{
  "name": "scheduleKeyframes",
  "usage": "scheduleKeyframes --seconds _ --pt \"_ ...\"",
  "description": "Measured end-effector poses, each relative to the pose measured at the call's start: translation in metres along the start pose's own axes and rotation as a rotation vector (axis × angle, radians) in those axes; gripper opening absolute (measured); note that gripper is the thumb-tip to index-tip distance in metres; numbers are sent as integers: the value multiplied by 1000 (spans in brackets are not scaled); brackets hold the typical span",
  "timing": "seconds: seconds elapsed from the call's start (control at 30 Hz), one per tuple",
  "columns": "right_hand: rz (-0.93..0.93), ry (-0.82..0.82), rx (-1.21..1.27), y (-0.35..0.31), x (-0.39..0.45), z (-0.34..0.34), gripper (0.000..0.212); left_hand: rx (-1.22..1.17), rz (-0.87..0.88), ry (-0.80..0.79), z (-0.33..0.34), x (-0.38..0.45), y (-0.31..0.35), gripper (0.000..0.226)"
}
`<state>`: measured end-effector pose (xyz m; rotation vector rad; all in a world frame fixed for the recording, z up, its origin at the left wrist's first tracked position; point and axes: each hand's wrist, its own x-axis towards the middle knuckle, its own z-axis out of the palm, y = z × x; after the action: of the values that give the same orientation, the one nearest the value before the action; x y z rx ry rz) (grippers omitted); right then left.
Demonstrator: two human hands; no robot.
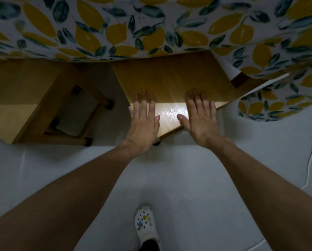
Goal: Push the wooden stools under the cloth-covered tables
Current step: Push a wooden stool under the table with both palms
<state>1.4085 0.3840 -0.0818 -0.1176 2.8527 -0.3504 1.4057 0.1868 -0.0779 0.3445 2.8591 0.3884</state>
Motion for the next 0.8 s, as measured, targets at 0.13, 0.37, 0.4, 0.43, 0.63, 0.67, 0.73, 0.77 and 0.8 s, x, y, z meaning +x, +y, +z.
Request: scheduleKeyframes --seconds 0.13,0.37,0.4,0.43,0.63,0.67,0.73,0.77,0.8 --pt "5 -14 -26 6 15 -4 74 44 -32 -9 -5 14 3 64" --pt "11 -22 -22 9 19 -6 74 73 -60 -45 -10 20 8 64" --pt "8 -20 -22 10 18 -7 75 63 -58 -58 -13 20 9 60" --pt "6 -19 -26 10 17 -7 75 46 -52 -79 -16 19 9 58" --pt "17 -25 -41 3 13 -11 72 -159 37 -143 -35 14 -11 53" --pt "29 -5 -31 1 12 -12 70 -164 56 -129 -39 10 -18 50" --pt "82 58 22 -12 8 -16 69 -176 36 -52 -44 -1 -36 46" --pt "106 89 48 -24 7 -18 68 -193 -5 -2 -48 -8 -47 47" --pt "109 110 60 -40 4 -18 68 -205 -46 42 -52 -17 -61 49"
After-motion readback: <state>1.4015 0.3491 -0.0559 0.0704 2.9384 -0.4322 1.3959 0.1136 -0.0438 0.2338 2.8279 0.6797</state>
